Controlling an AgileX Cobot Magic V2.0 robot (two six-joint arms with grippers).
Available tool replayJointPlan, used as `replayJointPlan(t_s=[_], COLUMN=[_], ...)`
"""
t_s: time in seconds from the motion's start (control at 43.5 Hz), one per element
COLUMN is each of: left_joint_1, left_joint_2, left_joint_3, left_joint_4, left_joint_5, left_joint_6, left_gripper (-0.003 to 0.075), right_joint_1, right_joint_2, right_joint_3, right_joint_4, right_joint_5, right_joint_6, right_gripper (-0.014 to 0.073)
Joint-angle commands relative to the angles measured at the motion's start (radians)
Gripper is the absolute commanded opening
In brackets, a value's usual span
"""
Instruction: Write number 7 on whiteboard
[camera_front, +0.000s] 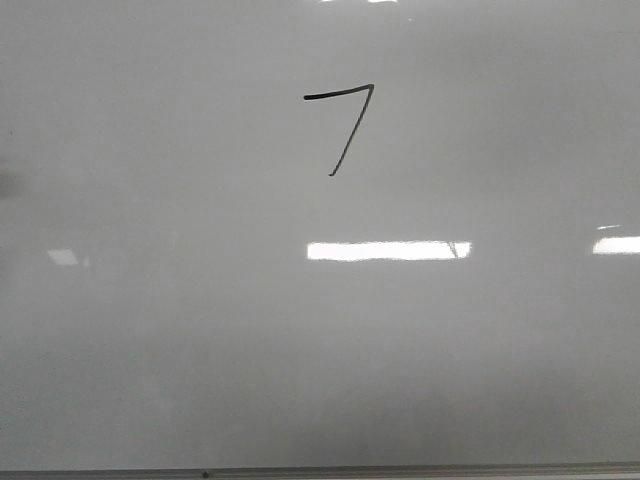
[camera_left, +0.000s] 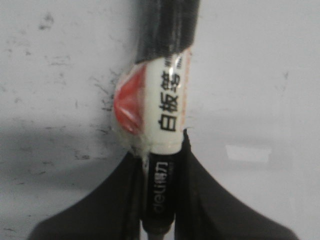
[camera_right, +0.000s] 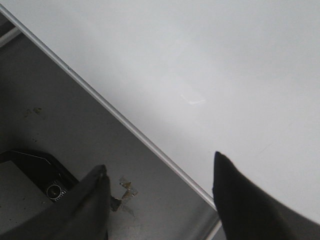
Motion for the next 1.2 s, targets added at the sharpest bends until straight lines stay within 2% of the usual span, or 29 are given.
replayJointPlan(t_s=[0.0,0.184,0.483,0.828,0.897,1.174], left_joint_1=[0.002,0.002,0.002,0.002,0.002,0.002], left_joint_2=[-0.004,0.002,0.002,-0.009,-0.026,-0.130], left_joint_3=[-0.034,-0.046,-0.046,-0.069,-0.101,-0.255], left_joint_4=[-0.009,-0.009,-0.009,-0.008,0.012,0.061], left_joint_5=[-0.013,-0.005,-0.003,0.036,0.101,0.501], left_joint_6=[-0.009,-0.009,-0.009,-0.009,-0.007,-0.007], left_gripper=[0.0056,0.0217,0.0393,0.0410,0.0410,0.0410], right_joint_1=[-0.006,-0.006,-0.006,-0.006,-0.006,-0.006], right_joint_2=[-0.005,-0.005,-0.005,-0.005,-0.005,-0.090], right_joint_3=[-0.031,-0.031,-0.031,-0.031,-0.031,-0.031], right_joint_4=[-0.006,-0.006,-0.006,-0.006,-0.006,-0.007], right_joint_5=[-0.045,-0.034,-0.030,-0.029,-0.028,0.025], right_joint_6=[0.002,0.002,0.002,0.002,0.002,0.017], right_gripper=[0.0465,0.0465,0.0465,0.0465,0.0465,0.0465])
